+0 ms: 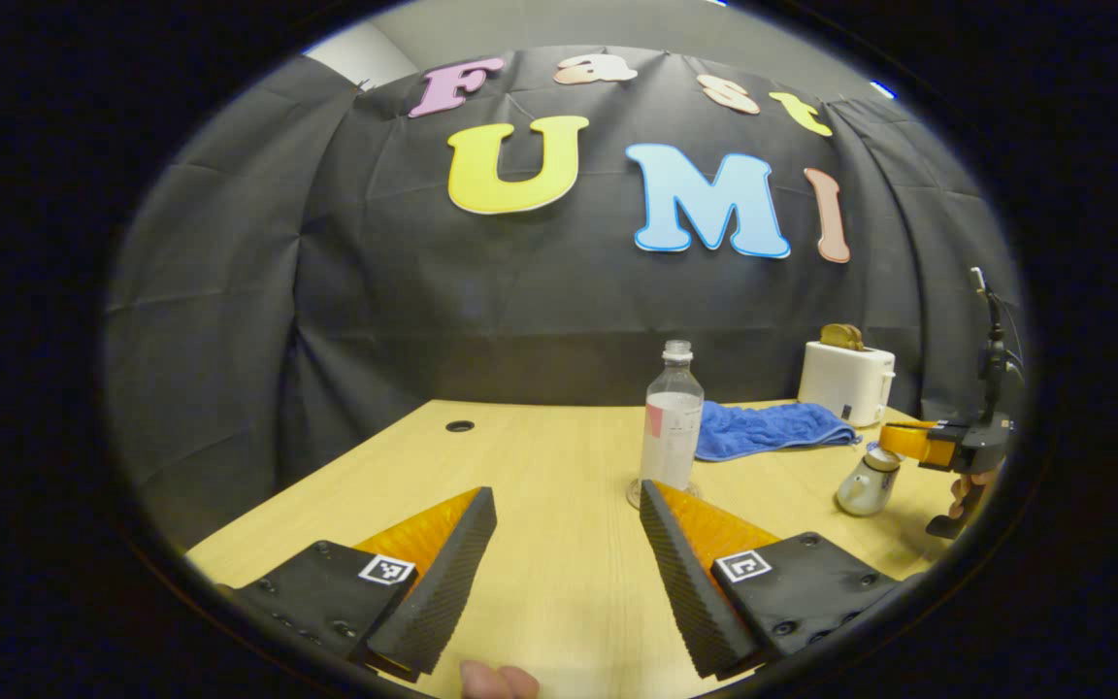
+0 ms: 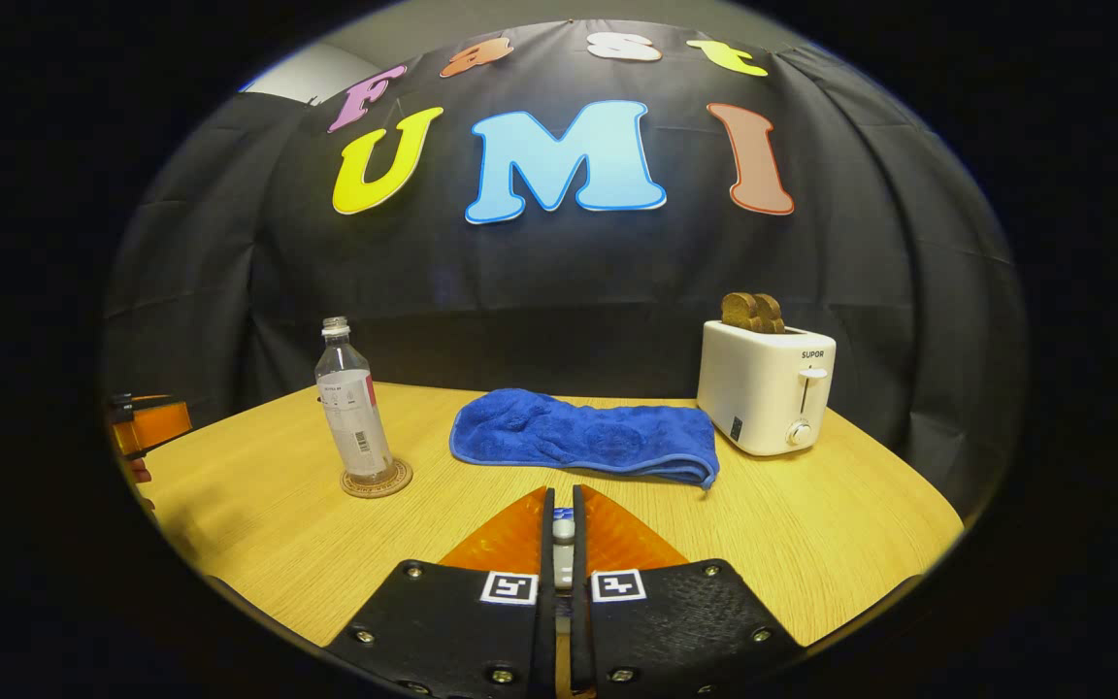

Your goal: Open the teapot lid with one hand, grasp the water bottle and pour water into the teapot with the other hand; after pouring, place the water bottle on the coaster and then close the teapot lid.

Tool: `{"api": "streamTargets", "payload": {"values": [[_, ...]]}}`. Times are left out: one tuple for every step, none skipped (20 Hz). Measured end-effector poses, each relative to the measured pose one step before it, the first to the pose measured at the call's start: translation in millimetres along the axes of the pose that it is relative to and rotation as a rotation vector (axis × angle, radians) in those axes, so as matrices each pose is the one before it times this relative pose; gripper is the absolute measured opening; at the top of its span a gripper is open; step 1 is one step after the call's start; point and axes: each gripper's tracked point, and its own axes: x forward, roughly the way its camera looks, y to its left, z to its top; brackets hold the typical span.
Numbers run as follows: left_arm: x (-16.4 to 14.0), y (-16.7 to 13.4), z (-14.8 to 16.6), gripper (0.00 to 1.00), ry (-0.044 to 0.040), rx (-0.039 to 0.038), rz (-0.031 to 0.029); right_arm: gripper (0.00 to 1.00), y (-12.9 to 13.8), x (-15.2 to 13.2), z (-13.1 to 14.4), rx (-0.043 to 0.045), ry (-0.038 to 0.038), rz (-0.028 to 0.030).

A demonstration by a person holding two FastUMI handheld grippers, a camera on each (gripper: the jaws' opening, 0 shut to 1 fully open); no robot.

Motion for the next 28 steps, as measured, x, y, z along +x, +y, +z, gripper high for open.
{"api": "streamTargets", "payload": {"values": [[-0.86, -2.23, 2.37, 1.00, -0.00414, 0.00333, -0.00406, 0.06, -1.10, 1.83, 0.81, -0.00495, -0.00466, -0.00260], [0.06, -4.37, 1.39, 1.00, -0.00545, 0.00076, -0.00463, 0.06, -0.50, -0.83, -1.01, -0.00188, 0.00152, -0.00172], [-1.03, -2.60, 1.94, 1.00, -0.00560, -0.00009, -0.00218, 0.06, 0.37, 0.41, -1.13, 0.00164, 0.00391, 0.00095], [-0.14, -1.62, 2.73, 1.00, -0.00649, -0.00169, -0.00395, 0.06, -0.72, 0.43, -1.73, -0.00187, 0.00131, -0.00200], [-0.79, -2.30, 1.80, 1.00, -0.00380, -0.00006, -0.00338, 0.06, 0.08, 0.80, -2.10, -0.00026, 0.00407, -0.00113], [-0.63, -1.52, 2.18, 1.00, -0.00433, 0.00195, -0.00131, 0.06, -0.41, 0.13, -1.35, 0.00111, 0.00400, -0.00098], [-0.67, -1.51, 1.98, 1.00, -0.00503, 0.00397, -0.00024, 0.06, -0.08, -0.56, -0.52, -0.00002, 0.00163, -0.00160], [-0.59, -1.27, 2.06, 1.00, -0.00563, 0.00459, 0.00101, 0.06, 0.13, 0.58, -2.41, -0.00265, 0.00426, -0.00357], [0.47, -1.43, 0.74, 1.00, -0.00112, 0.00151, 0.00027, 0.06, -1.08, 1.75, -3.20, -0.00665, 0.00515, -0.00884], [-1.10, -2.26, 1.57, 1.00, -0.00102, -0.00144, -0.00365, 0.06, 0.16, -1.10, 1.40, -0.00356, -0.00489, -0.00558], [-1.39, -2.46, 0.92, 1.00, 0.00005, -0.00461, -0.00360, 0.06, -0.33, 0.94, -1.66, -0.00204, 0.00521, -0.00595], [-0.21, -3.16, 0.11, 1.00, -0.00524, -0.00623, -0.00277, 0.08, 0.50, -1.55, 1.17, -0.00571, -0.00245, -0.00697], [-0.29, -3.37, 3.21, 1.00, -0.00984, -0.00429, -0.00424, 0.11, -0.59, -1.10, 0.56, -0.00337, 0.00239, -0.00785], [-2.00, -4.13, 3.78, 1.00, -0.00981, -0.00137, -0.00528, 0.11, -0.29, -1.16, 0.92, -0.00021, -0.00125, -0.00573], [-0.84, -5.14, 3.40, 1.00, -0.01121, 0.00001, -0.00540, 0.14, -0.96, -4.30, 4.51, -0.00467, -0.01290, -0.00553], [-2.30, -4.76, 4.64, 1.00, -0.00901, -0.00365, -0.00801, 0.14, 0.56, -4.92, 7.65, -0.00953, -0.02178, -0.00125], [-1.96, -6.76, 5.21, 1.00, -0.01107, -0.00728, -0.01021, 0.27, -3.08, -6.28, 10.52, -0.01584, -0.02774, -0.00939], [-1.20, -6.58, 6.92, 1.00, -0.01444, -0.00938, -0.01205, 0.41, -5.25, -8.19, 9.11, -0.00826, -0.02791, -0.01813], [-1.67, -7.57, 6.71, 1.00, -0.01151, -0.00194, -0.01779, 0.59, -3.92, -7.90, 10.48, 0.00777, -0.03202, -0.01230], [-1.82, -5.98, 5.93, 1.00, -0.01361, 0.00519, -0.01366, 0.64, -1.14, -6.13, 8.24, 0.01260, -0.02616, -0.00769], [-1.20, -5.43, 6.65, 1.00, -0.00991, 0.01225, -0.01210, 0.75, 0.25, -7.92, 4.70, 0.01282, -0.02004, -0.00554], [-0.90, -4.31, 4.25, 1.00, -0.00593, 0.01478, -0.00886, 0.84, -1.11, -9.19, 1.56, 0.00839, -0.01197, -0.01284], [-3.97, -3.08, 4.86, 1.00, -0.00580, 0.01100, 0.00145, 0.99, -0.53, -9.35, -0.38, 0.00625, -0.00380, -0.01504], [-2.50, -1.57, 6.25, 1.00, -0.01725, 0.00400, -0.00507, 0.99, 1.70, -11.22, 0.58, 0.00746, -0.01051, -0.00679], [-4.69, -4.00, 6.82, 1.00, -0.01771, 0.00308, -0.00361, 0.99, 0.11, -12.00, 3.82, 0.00140, -0.01870, -0.01609], [-7.59, -3.63, 0.36, 1.00, -0.00623, -0.00097, 0.00296, 0.99, -3.03, -11.28, 1.80, 0.00959, -0.00737, -0.02797], [-9.21, -3.17, -1.21, 1.00, -0.00634, -0.00649, 0.00365, 0.99, 1.29, -10.73, 6.69, 0.02104, -0.01300, -0.00751], [-8.42, -2.72, -0.55, 1.00, -0.00808, -0.01147, 0.00346, 0.99, 6.02, -9.63, 10.89, 0.01481, -0.02480, -0.00122]]}}
